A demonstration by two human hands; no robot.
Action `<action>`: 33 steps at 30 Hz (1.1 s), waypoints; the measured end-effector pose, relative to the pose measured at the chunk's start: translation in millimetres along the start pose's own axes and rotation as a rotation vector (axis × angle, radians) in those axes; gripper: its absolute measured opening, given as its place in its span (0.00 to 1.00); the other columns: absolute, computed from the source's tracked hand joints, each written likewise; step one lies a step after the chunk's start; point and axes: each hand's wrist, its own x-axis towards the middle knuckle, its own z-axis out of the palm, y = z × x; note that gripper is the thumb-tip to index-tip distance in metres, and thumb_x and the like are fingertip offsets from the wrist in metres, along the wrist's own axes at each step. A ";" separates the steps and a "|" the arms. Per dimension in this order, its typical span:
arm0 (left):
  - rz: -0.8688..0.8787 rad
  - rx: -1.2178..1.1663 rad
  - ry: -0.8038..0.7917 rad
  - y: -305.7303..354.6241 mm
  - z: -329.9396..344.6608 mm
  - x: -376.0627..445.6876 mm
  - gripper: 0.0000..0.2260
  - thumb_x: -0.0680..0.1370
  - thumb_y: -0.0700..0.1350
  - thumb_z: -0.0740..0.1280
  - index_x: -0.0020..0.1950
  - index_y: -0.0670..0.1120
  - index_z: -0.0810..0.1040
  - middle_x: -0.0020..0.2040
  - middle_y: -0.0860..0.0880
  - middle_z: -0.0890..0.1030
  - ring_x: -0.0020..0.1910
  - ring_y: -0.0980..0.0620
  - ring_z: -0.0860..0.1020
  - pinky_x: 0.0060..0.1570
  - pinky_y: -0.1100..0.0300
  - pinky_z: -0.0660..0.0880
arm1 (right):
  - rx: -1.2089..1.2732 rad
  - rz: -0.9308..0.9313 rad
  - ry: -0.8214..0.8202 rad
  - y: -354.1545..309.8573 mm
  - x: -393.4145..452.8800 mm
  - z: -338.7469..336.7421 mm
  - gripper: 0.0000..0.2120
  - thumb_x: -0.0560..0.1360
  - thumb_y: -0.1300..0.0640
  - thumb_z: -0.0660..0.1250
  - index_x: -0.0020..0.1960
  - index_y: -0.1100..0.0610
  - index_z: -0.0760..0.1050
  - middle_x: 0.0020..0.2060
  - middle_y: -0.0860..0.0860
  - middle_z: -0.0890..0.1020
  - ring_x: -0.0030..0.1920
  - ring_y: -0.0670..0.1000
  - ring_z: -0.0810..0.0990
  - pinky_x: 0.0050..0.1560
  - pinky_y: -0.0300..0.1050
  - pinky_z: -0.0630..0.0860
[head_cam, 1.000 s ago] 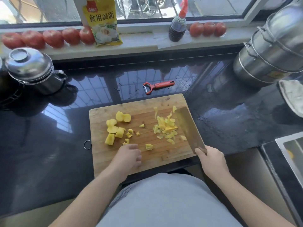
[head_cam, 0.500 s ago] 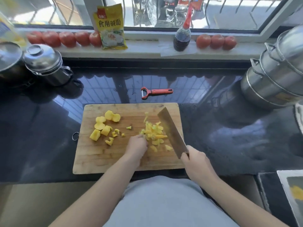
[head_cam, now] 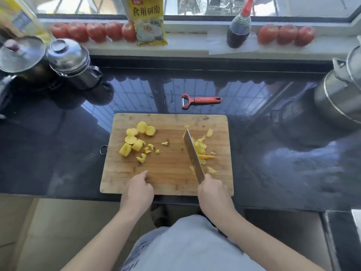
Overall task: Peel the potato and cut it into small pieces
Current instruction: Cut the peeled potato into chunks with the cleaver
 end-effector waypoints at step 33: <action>0.161 0.230 -0.019 -13.1 12.0 -26.0 0.26 0.86 0.38 0.56 0.84 0.50 0.58 0.85 0.57 0.56 0.82 0.58 0.58 0.76 0.65 0.58 | -0.537 -0.526 0.213 75.3 161.7 -166.1 0.04 0.84 0.54 0.56 0.50 0.52 0.68 0.45 0.51 0.79 0.46 0.57 0.77 0.44 0.52 0.73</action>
